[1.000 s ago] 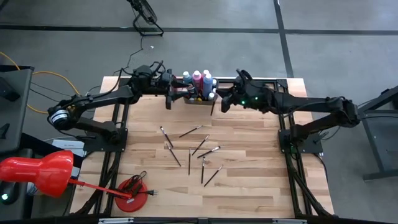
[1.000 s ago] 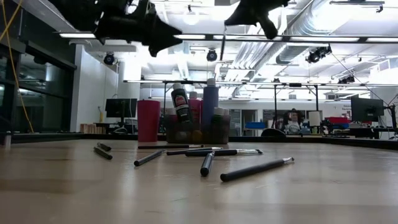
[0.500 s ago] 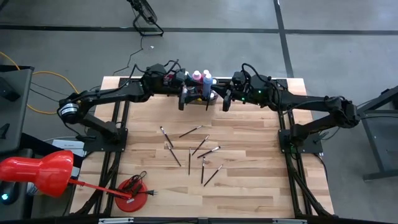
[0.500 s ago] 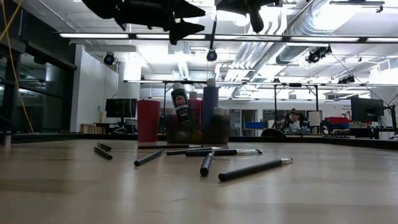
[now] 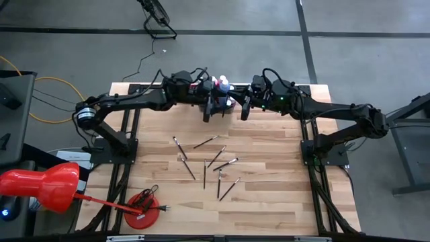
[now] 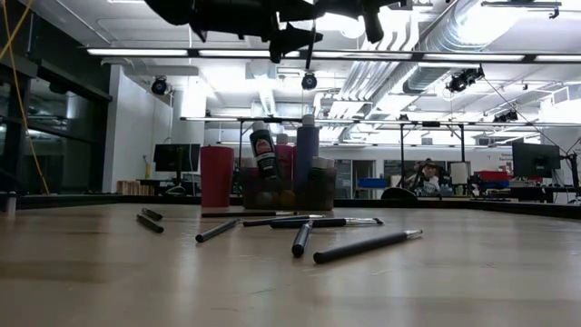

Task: Pick & Place Paint Supplies
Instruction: Put the black paint brush into the pink cup

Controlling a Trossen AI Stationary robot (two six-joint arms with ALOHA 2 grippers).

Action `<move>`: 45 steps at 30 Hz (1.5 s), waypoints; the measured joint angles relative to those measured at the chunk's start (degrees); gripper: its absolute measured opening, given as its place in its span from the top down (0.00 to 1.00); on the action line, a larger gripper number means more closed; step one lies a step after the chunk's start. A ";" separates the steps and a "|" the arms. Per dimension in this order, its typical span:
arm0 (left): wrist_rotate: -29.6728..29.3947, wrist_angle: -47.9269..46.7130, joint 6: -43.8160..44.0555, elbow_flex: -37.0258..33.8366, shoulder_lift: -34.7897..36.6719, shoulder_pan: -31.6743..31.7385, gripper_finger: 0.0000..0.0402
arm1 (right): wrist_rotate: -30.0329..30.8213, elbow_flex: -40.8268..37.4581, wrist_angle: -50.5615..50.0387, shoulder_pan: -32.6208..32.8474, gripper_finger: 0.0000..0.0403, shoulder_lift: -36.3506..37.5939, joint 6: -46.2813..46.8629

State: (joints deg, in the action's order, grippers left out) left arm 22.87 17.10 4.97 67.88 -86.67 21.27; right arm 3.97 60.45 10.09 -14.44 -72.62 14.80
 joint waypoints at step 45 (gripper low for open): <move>-5.07 -19.69 -15.63 0.08 8.76 8.25 0.97 | 5.30 0.00 -14.52 -4.47 0.55 11.15 1.58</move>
State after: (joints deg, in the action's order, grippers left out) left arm 17.80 -2.59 -10.66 67.96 -77.91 29.52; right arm 9.27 60.45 -4.43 -18.90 -61.47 16.38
